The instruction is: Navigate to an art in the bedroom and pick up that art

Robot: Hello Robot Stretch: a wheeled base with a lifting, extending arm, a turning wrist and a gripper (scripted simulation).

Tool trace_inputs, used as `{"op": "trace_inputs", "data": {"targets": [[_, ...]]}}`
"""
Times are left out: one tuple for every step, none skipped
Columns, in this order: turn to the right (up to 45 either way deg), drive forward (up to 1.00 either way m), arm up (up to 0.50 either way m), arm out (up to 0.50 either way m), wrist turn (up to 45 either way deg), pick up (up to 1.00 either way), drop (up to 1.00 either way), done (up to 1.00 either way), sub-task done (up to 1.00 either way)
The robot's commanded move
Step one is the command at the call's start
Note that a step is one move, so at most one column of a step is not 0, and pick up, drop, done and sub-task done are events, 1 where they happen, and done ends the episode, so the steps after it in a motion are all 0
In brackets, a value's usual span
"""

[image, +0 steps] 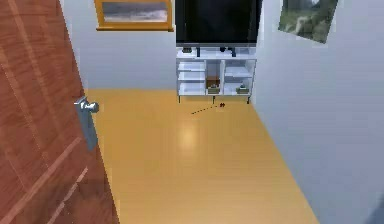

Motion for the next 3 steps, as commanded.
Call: {"op": "trace_inputs", "data": {"targets": [[0.0, 0.75, 0.0, 0.0, 0.0, 0.0, 0.0, 0.0, 0.0], [-36.0, 0.0, 0.0, 0.0, 0.0, 0.0, 0.0, 0.0, 0.0], [0.0, 1.0, 0.0, 0.0, 0.0, 0.0, 0.0, 0.0, 0.0]]}}
